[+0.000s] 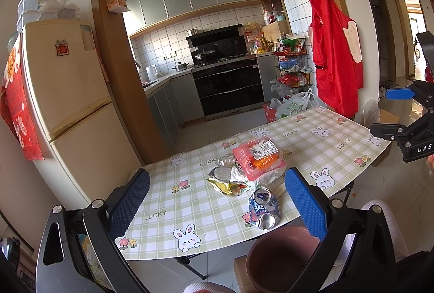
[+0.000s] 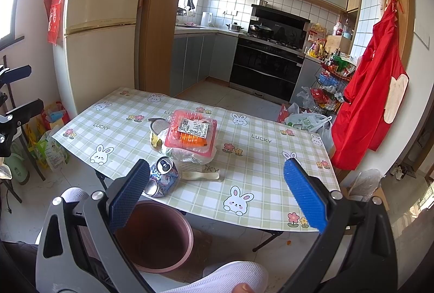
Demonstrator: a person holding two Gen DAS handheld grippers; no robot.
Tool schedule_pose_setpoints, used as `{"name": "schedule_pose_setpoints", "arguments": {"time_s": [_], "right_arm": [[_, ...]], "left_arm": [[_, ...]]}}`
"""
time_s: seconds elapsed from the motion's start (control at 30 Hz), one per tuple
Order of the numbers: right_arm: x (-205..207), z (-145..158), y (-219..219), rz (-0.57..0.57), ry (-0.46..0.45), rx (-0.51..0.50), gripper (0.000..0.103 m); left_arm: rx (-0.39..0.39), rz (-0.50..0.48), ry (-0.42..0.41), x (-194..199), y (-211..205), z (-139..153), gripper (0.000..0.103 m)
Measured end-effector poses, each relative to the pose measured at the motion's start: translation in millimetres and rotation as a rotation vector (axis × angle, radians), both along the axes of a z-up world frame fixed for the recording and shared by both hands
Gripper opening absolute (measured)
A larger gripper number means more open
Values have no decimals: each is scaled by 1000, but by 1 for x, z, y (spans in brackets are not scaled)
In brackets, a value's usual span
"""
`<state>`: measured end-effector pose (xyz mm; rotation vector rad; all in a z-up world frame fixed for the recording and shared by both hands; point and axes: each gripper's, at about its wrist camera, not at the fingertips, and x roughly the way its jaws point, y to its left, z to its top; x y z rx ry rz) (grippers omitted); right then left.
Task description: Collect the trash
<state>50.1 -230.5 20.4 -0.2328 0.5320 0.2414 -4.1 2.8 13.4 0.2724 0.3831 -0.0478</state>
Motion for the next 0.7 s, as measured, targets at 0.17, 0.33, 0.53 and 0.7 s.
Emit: {"name": "schedule_pose_setpoints", "arguments": {"time_s": [0.17, 0.33, 0.53, 0.7], "right_arm": [[0, -2, 2, -1, 0, -1, 97], [0, -2, 2, 0, 1, -2, 97], [-1, -2, 1, -1, 3, -5, 97], [2, -19, -11, -30, 9, 38, 97]], "left_arm": [[1, -1, 0, 1, -1, -3, 98], [2, 0, 1, 1, -2, -5, 98], [-13, 0, 7, 1, 2, -3, 98], [-129, -17, 71, 16, 22, -32, 98]]}}
